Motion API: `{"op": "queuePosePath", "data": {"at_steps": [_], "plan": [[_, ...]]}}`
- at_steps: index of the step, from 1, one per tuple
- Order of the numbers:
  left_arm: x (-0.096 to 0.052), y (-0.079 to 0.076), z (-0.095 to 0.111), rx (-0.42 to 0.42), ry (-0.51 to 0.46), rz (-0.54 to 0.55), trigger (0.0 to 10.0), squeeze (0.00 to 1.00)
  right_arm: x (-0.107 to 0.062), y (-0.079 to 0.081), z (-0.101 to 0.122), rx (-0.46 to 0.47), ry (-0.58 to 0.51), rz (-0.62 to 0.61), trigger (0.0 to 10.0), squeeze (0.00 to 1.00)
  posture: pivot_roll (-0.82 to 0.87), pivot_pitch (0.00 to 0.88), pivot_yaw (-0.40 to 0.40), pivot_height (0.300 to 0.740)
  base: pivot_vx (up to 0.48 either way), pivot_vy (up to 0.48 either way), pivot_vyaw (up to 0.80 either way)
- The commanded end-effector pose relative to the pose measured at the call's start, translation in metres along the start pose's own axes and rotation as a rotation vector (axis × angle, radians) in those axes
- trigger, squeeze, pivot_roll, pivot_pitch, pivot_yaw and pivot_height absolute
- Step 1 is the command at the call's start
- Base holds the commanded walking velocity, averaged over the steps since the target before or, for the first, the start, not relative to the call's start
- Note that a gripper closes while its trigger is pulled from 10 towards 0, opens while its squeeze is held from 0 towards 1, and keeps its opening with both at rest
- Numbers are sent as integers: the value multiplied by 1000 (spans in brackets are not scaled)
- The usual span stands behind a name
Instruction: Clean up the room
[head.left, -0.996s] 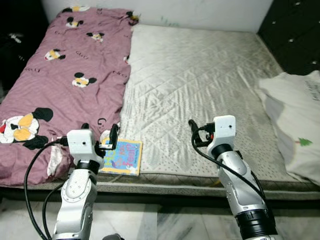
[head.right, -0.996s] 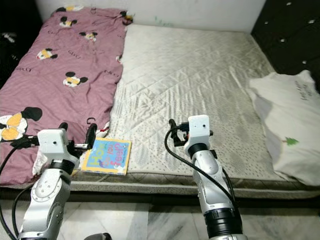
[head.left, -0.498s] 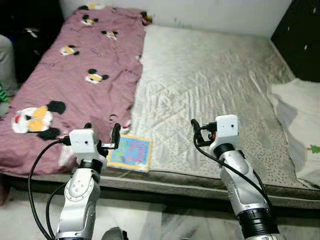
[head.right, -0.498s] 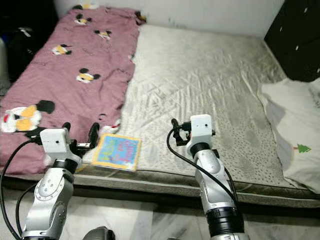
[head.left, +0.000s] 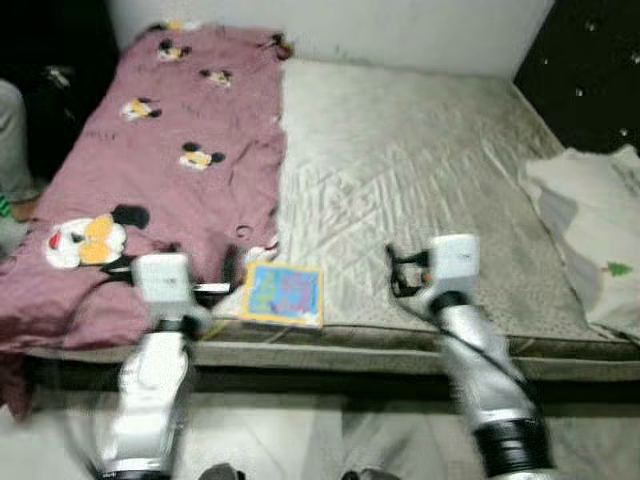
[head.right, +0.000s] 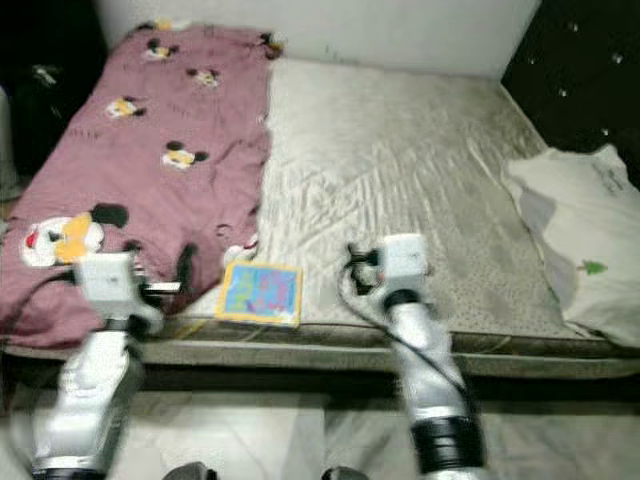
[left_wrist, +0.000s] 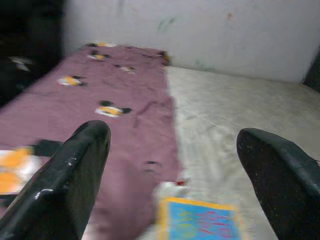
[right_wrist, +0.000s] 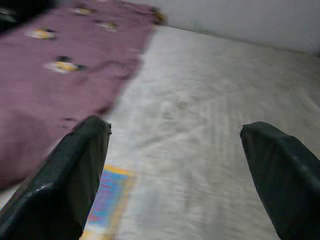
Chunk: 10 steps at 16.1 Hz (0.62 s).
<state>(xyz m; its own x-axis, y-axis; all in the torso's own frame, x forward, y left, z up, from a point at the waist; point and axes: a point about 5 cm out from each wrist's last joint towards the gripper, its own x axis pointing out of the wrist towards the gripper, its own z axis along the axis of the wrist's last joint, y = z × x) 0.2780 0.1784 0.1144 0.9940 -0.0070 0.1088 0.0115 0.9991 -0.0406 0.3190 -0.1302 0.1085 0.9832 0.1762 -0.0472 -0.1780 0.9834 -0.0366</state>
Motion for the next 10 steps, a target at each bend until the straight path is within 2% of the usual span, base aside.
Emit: {"op": "queuePosePath", "data": {"at_steps": [1, 4, 7, 10], "plan": [[-1, -7, -2, -9, 4, -33, 10000, 0, 0, -8, 2, -20, -3, -13, 10000, 0, -38, 150, -72, 740, 0, 0, 0], [0, -4, 0, -27, -6, -55, 10000, 0, 1, -8, 1, -16, 3, -8, 10000, 0, -39, 144, -72, 740, 0, 0, 0], [1, -3, 0, -27, -9, -55, 10000, 0, 2, -8, 1, -14, 4, -9, 10000, 0, -39, 141, -75, 740, 0, 0, -590], [-1, -6, -1, -34, -8, -64, 10000, 0, 2, -7, 2, -15, 0, -6, 10000, 0, -38, 139, -75, 740, 270, 0, 0]]}}
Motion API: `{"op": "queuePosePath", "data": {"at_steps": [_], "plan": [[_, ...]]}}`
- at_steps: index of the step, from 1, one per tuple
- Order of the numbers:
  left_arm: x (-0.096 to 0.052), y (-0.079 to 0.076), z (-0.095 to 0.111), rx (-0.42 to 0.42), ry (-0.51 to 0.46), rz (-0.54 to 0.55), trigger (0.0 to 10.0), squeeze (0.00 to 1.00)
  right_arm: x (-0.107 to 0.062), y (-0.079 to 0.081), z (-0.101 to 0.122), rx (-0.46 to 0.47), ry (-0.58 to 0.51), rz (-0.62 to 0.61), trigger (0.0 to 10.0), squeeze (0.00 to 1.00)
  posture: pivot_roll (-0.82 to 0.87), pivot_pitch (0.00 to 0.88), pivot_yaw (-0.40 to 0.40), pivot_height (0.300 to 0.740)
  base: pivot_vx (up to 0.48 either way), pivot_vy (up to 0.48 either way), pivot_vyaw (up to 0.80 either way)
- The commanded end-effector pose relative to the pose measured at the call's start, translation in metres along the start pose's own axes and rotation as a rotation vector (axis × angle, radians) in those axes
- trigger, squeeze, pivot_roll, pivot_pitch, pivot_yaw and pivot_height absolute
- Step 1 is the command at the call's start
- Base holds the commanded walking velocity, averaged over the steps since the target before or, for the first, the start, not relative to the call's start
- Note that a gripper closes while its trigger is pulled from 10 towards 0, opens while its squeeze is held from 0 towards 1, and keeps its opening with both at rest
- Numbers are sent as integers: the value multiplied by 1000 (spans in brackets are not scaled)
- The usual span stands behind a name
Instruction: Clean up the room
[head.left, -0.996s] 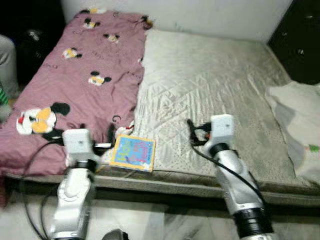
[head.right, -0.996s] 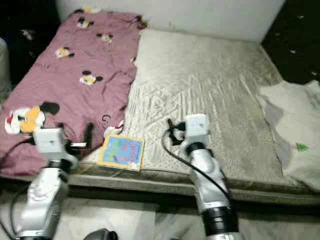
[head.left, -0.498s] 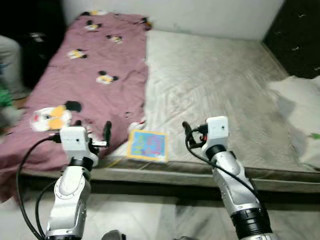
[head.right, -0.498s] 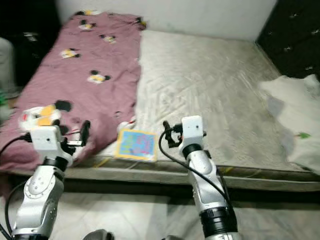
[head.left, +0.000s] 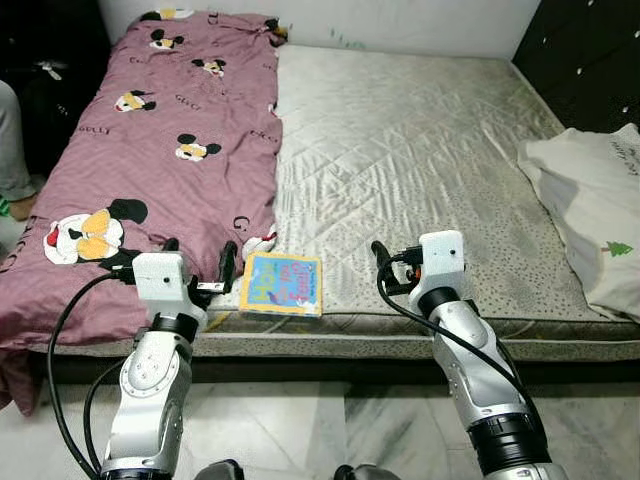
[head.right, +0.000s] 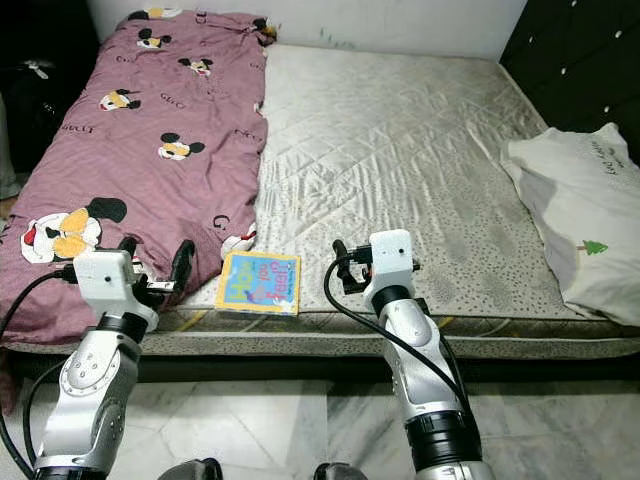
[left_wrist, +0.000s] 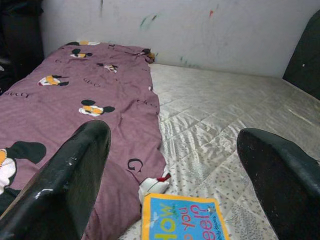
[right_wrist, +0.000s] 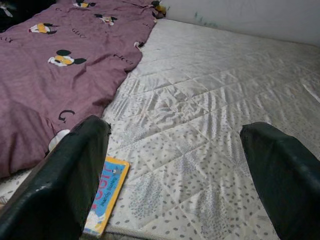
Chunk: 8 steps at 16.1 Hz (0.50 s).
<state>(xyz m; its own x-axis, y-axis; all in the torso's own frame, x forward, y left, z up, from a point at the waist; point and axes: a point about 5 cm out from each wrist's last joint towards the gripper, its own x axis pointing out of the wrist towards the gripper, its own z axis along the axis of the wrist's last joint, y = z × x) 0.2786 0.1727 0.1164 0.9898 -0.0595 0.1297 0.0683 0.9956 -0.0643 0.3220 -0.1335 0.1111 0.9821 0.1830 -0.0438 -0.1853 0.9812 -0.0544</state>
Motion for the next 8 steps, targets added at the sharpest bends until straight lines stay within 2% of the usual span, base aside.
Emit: {"op": "queuePosePath", "data": {"at_steps": [1, 8], "plan": [[-2, -1, -3, -5, 11, -13, 10000, 0, 0, -3, -1, 2, 3, -12, 10000, 0, -38, 139, -75, 740, 270, 0, 0], [0, -2, -2, 2, 9, -22, 10000, 0, 1, -4, -1, 7, 4, -20, 10000, 0, -37, 143, -69, 740, 303, 0, 0]]}}
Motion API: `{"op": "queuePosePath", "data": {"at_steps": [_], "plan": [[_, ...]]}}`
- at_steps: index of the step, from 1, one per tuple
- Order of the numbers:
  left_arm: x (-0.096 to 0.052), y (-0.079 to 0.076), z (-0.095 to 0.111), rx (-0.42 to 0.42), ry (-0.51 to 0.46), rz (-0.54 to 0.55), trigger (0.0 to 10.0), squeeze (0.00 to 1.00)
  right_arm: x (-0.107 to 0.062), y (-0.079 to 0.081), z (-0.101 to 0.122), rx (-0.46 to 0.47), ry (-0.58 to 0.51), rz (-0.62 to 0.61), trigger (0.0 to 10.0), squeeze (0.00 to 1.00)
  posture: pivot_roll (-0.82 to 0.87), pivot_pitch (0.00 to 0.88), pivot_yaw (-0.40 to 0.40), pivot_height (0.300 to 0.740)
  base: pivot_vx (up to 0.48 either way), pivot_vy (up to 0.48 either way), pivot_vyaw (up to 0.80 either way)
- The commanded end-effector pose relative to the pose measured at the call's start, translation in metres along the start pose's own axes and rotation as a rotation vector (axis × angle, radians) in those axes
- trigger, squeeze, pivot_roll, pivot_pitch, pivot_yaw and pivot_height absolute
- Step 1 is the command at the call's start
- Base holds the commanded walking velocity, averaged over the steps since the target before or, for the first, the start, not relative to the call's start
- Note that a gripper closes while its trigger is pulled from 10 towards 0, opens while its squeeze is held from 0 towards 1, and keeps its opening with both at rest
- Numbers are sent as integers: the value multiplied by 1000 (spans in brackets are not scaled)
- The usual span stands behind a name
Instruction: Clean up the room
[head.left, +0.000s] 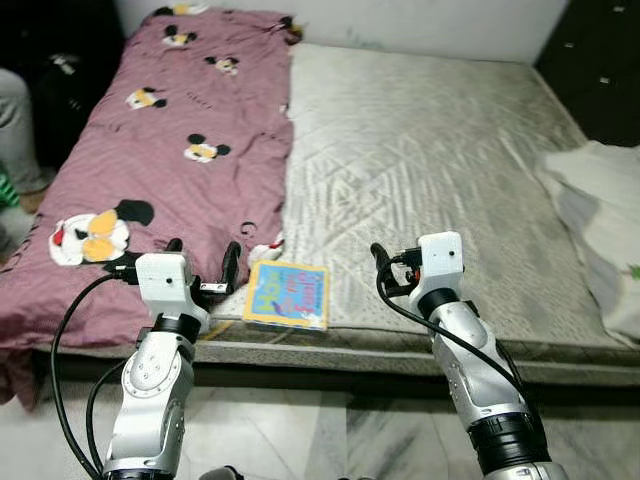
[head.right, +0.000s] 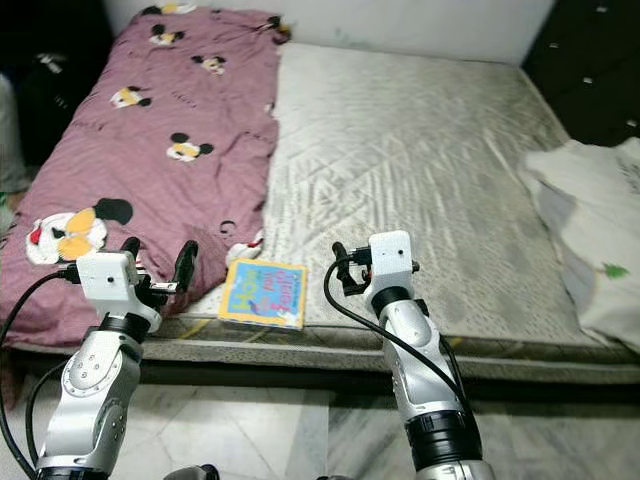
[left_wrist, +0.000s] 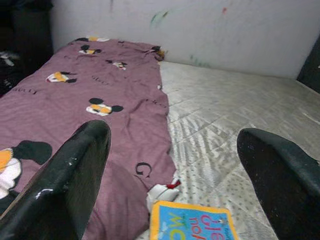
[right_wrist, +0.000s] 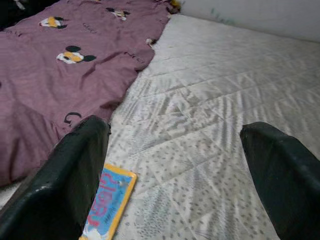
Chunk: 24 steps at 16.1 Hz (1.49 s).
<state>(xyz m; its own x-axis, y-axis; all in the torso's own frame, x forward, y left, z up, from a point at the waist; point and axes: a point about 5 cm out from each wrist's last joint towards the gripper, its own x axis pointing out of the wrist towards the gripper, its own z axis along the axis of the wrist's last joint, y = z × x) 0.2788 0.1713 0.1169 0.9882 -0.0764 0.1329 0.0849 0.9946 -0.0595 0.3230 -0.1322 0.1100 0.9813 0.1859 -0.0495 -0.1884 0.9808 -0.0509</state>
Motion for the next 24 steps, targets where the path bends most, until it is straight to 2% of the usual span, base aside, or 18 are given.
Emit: {"op": "queuePosePath", "data": {"at_steps": [1, 18, 20, 23, 24], "plan": [[0, -1, -3, -1, 11, -6, 10000, 0, 0, -6, 0, 5, -1, -25, 10000, 0, -37, 145, -69, 740, 330, 0, 0], [1, -4, -5, -4, 15, -18, 10000, 0, 2, -7, -3, 0, 10, -37, 10000, 0, -38, 144, -66, 740, 358, 0, 0], [4, -2, -8, 46, 46, 46, 10000, 0, 2, -8, -4, -2, 13, -40, 10000, 0, -38, 141, -66, 740, 129, 0, 0], [5, 5, -12, 13, 113, 123, 10000, 0, 1, -9, -7, -3, 27, -42, 10000, 0, -37, 140, -68, 740, 0, 0, -267], [5, 6, -12, 9, 128, 117, 10000, 0, 0, -9, -7, 0, 31, -46, 10000, 0, -37, 139, -70, 740, 0, 0, -800]]}}
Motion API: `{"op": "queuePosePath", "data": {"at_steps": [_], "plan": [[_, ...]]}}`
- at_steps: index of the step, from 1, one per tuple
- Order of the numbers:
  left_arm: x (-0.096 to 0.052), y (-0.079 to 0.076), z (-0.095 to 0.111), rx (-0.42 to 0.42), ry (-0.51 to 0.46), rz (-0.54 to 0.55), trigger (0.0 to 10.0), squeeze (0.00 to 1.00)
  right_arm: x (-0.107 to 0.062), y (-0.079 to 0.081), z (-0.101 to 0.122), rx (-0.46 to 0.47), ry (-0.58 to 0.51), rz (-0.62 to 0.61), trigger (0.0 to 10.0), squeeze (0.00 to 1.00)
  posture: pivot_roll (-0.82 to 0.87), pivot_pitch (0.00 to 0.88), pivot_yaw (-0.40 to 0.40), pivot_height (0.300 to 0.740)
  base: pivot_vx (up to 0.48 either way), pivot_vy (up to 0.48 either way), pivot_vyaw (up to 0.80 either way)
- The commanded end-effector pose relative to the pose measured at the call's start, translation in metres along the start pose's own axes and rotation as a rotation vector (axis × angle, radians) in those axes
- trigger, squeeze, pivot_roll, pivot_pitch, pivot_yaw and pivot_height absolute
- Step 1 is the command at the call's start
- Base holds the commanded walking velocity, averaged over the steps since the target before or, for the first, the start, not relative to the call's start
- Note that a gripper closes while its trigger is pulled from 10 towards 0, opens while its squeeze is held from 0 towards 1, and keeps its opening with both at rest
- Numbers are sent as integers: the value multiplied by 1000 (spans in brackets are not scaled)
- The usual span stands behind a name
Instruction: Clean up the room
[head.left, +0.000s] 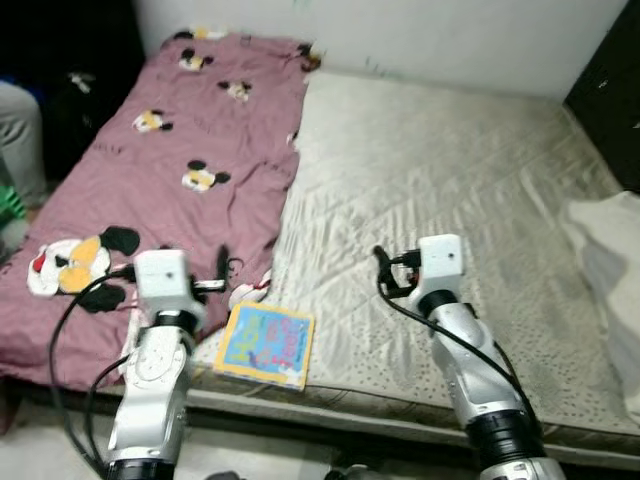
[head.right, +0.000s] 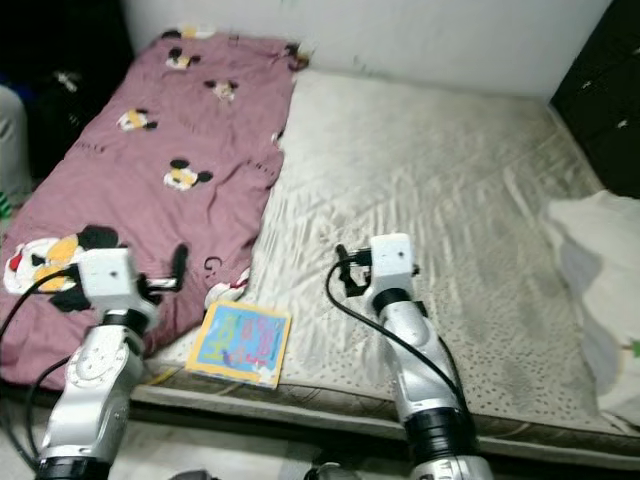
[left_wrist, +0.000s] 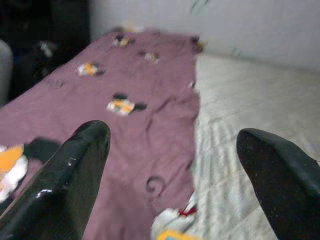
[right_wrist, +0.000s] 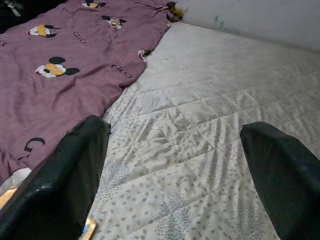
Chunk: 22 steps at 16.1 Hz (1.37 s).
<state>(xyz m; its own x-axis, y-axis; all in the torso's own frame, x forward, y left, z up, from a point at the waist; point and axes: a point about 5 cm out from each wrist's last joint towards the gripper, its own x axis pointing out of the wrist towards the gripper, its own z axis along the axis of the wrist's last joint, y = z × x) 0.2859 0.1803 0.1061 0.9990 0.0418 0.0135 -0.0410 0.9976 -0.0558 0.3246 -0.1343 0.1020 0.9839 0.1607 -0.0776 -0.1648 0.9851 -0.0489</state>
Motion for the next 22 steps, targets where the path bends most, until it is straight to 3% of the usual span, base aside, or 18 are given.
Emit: {"op": "queuePosePath", "data": {"at_steps": [1, 5, 8, 10, 16, 22], "plan": [[1, -6, 1, -80, 0, -117, 10000, 0, -1, -9, 1, -6, 1, -21, 10000, 0, -35, 137, -72, 740, 0, 0, -800], [-1, -7, 1, -47, -8, -109, 10000, 0, -1, -13, 0, 1, -2, -49, 10000, 0, -27, 123, -51, 740, 0, 0, -800], [-5, -12, 0, -109, 2, -123, 10000, 0, -5, -16, -3, 18, 0, -82, 10000, 0, -27, 118, -35, 740, 0, 0, 0], [-6, -15, -1, -96, -8, -130, 10000, 0, -9, -16, -8, 14, 14, -80, 10000, 0, -30, 117, -33, 740, 0, 0, 0], [-11, -21, -4, -174, 12, -162, 10000, 0, -13, -17, -12, 15, 34, -83, 10000, 0, -28, 124, -35, 740, 0, 457, -167], [-10, -22, -2, -158, -3, -136, 10000, 0, -16, -18, -16, 29, 55, -96, 10000, 0, -39, 132, -40, 740, 0, 480, 0]]}}
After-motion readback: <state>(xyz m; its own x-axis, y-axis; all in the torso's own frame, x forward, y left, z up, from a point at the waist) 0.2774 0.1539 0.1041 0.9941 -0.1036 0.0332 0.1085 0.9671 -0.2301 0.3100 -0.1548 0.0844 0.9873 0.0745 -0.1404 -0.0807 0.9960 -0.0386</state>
